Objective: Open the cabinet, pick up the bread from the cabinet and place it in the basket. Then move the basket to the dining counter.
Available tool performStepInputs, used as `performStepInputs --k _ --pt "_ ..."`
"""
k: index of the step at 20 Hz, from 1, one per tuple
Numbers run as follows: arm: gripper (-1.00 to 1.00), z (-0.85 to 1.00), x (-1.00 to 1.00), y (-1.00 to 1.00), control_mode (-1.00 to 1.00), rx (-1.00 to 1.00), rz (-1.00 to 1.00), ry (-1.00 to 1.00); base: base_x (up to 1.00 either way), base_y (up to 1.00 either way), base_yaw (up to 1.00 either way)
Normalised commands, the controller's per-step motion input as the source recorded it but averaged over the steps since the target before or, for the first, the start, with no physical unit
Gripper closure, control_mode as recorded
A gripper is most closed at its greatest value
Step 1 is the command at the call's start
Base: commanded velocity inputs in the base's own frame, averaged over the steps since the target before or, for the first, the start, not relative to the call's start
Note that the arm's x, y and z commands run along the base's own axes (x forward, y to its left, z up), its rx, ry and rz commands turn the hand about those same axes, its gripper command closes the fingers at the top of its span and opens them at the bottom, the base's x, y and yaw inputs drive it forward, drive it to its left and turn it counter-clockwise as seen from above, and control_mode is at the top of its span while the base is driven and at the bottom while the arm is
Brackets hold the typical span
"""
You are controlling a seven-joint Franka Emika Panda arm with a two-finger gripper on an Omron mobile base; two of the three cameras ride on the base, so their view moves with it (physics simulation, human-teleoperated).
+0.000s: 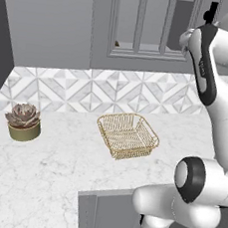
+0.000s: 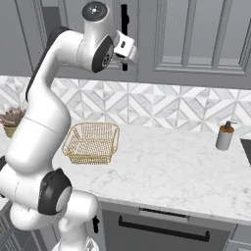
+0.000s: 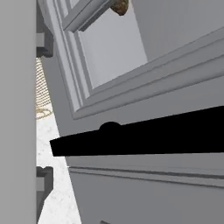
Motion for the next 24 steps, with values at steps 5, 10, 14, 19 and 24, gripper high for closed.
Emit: performStepInputs --k 5,10,14,19,24 --pt "-1.0 0.0 -0.04 -0.34 -1.0 0.21 -0.01 -0.1 0.0 0.0 0.0" --pt "-1.0 0.0 0.16 0.03 -1.0 0.21 0.0 -0.21 0.0 0.0 0.0" --pt "-1.0 0.0 0.21 0.17 -1.0 0.12 0.0 -0.23 0.0 0.0 0.0" --pt "-1.0 0.0 0.06 -0.01 -1.0 0.11 0.0 -0.14 0.0 0.0 0.0" --pt "-1.0 0.0 0.45 0.01 -1.0 0.01 0.0 -0.09 0.0 0.0 0.0"
